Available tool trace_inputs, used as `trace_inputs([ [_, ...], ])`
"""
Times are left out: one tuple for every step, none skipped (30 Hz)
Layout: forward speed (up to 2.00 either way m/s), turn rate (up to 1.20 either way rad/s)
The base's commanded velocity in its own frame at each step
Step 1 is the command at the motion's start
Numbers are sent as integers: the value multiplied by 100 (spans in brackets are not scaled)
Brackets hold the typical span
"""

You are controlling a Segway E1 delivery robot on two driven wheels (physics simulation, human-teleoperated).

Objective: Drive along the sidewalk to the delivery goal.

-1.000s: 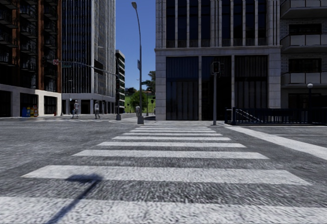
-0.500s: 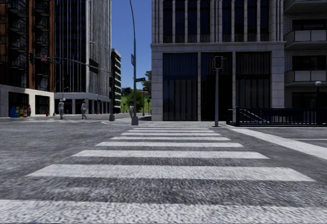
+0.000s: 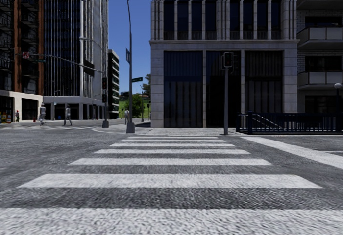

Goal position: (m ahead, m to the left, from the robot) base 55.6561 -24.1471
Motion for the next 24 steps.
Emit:
trace_inputs([
  [200,-25],
  [200,-25],
  [200,-25],
  [200,-25],
  [200,-25],
  [200,-25],
  [200,-25],
  [200,-13],
  [200,-13],
  [200,0],
  [200,0],
  [200,0],
  [200,0],
  [200,0],
  [200,0],
  [200,0],
  [200,0],
  [200,0],
  [200,0],
  [200,0],
  [200,0],
  [200,0],
  [200,0],
  [200,0],
])
